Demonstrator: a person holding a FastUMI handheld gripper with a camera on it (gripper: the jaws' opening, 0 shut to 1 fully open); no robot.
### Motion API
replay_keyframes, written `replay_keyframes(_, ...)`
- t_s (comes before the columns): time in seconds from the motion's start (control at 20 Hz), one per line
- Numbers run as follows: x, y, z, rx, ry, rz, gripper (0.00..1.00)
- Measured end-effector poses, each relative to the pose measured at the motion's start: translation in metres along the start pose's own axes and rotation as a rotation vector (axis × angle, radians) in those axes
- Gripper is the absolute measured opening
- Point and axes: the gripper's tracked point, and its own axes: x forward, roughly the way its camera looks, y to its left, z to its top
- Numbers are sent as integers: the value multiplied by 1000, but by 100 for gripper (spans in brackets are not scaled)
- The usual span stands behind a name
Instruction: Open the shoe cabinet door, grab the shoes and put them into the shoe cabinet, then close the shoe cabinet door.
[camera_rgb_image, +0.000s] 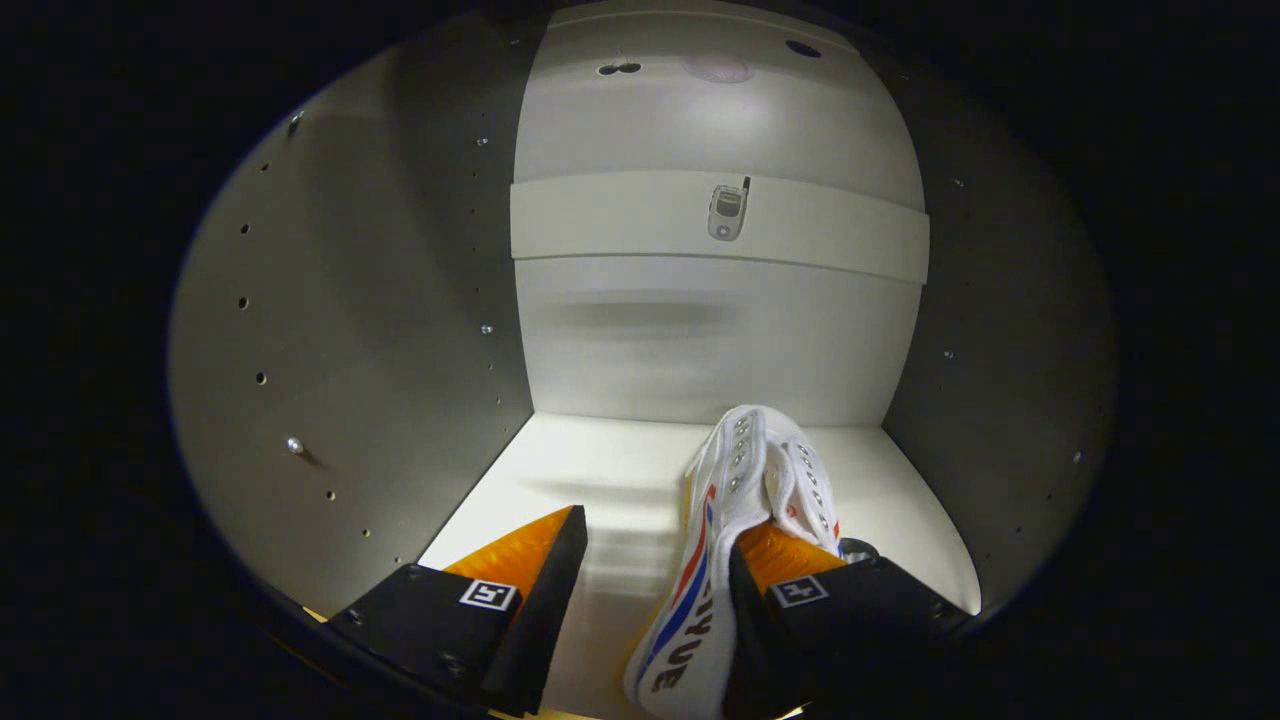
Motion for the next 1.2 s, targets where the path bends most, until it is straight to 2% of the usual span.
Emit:
replay_keyframes(0.15, -7, 3, 2, 30, -7, -6, 84)
replay_keyframes(0.2, -10, 3, 4, 35, -14, -8, 89)
replay_keyframes(0.5, -36, 5, 6, 56, -39, -20, 98)
replay_keyframes(0.9, -89, 3, 12, 64, -84, -58, 98)
replay_keyframes(1.2, -162, 11, 22, 83, -156, -91, 97)
